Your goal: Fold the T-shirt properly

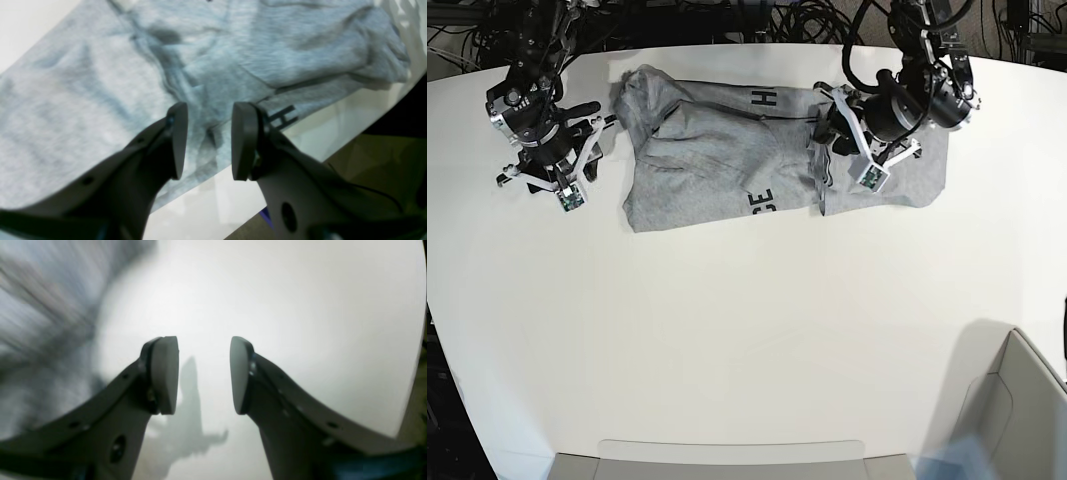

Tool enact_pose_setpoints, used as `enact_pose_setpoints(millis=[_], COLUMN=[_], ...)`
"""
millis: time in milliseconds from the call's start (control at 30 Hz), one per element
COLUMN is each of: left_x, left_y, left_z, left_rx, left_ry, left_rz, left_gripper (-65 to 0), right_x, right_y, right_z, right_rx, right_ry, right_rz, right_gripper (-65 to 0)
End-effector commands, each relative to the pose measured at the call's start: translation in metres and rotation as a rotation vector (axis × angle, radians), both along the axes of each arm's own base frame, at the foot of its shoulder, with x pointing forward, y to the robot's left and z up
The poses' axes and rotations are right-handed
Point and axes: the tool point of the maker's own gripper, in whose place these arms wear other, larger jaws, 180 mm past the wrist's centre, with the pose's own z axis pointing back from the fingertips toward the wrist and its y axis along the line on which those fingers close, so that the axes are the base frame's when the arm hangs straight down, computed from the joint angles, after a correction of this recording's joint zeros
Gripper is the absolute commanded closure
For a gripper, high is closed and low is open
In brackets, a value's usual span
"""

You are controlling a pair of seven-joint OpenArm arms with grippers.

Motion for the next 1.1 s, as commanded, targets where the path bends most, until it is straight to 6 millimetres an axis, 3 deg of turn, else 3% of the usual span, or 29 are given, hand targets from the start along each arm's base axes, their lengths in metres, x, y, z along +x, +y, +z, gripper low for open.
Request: enact_pose_setpoints(millis=[0,100,233,300,400,533,633,1067], left_x=[0.006,0.006,0.005,0.004,0.003,0.003,0.002,0.002], left_y=[-0.003,-0.003,0.003,0.005,0.005,0.005,0.005,0.005], left_z=[0.01,0.009,0.008,0.006,0.005,0.005,0.005,0.005], left_rx=[-0.018,-0.019,0.002,0.01,0.013,0.013,0.013,0.014], left_ry=[-0.04,-0.037,-0.035,-0.03,-0.027,-0.027,-0.025,-0.024], left_rz=[-0.004,-0.006,-0.014,-0.018,-0.019,-0.019,-0.019,-0.021], left_gripper=[-18.9,-19.0,-19.0,-19.0,-19.0,-19.0,-19.0,-19.0], right_x=[0.008,0.007,-0.006,-0.01,-0.014,-0.009,-0.008,-0.017], right_y=[0.013,0.04,0.058,0.055,0.034,0.005,0.004,0.04], right_z=[0.019,0.029,0.03,0.034,0.031,0.011,-0.009,-0.068], right_rx=[0.048,0.214,0.35,0.418,0.556,0.624,0.665,0.813], right_ry=[-0.075,-0.116,-0.09,-0.088,-0.073,-0.006,0.057,0.277], right_rz=[0.041,0.1,0.147,0.135,0.052,-0.036,-0.057,-0.053], right_gripper=[-25.7,-25.9,-27.4,-30.2,-34.9,-37.2,-37.2,-37.2])
